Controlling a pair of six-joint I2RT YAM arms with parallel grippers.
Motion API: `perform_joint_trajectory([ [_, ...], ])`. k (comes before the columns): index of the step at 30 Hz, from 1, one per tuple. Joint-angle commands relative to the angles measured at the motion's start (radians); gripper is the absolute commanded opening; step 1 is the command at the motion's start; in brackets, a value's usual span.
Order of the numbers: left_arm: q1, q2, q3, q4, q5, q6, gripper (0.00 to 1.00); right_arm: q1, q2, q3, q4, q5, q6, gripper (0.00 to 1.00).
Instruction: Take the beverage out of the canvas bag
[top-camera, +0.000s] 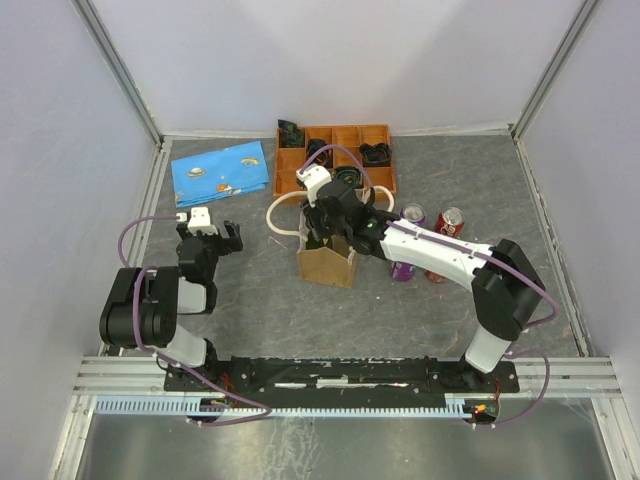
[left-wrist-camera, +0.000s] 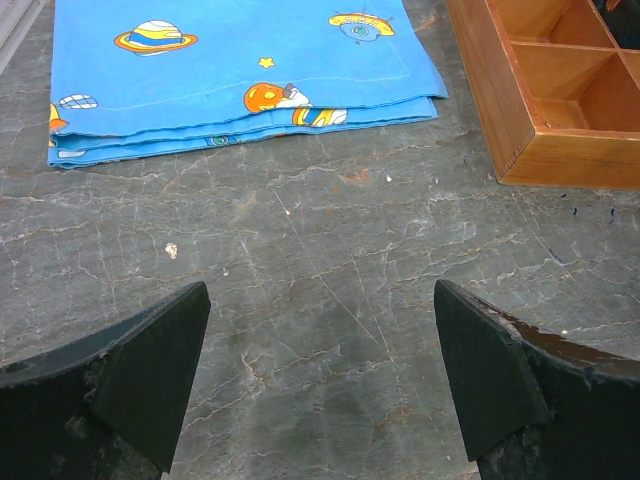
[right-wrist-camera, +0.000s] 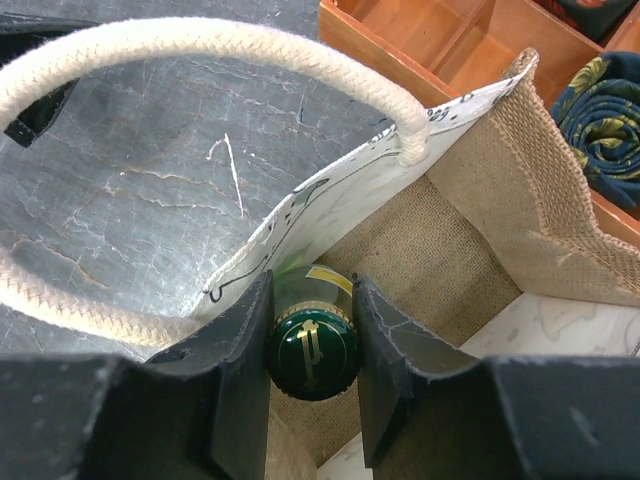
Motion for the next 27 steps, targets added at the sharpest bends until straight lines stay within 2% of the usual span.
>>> perform_joint_trajectory([
  [1,-0.004,-0.005,0.005,0.038,-0.009,0.036,0.99,-0.005,0.028,0.07,0.043,-0.038,-0.029,0.0],
  [12,-0.004,-0.005,0.005,0.038,-0.01,0.036,0.99,-0.004,0.093,0.245,0.05,-0.143,-0.097,0.0],
  [21,-0.005,-0.005,0.006,0.038,-0.01,0.036,0.99,0.0,0.14,0.284,0.046,-0.206,-0.071,0.0],
  [27,-0.004,-0.004,0.005,0.038,-0.01,0.036,0.99,0.009,0.138,0.294,0.03,-0.157,-0.101,0.0],
])
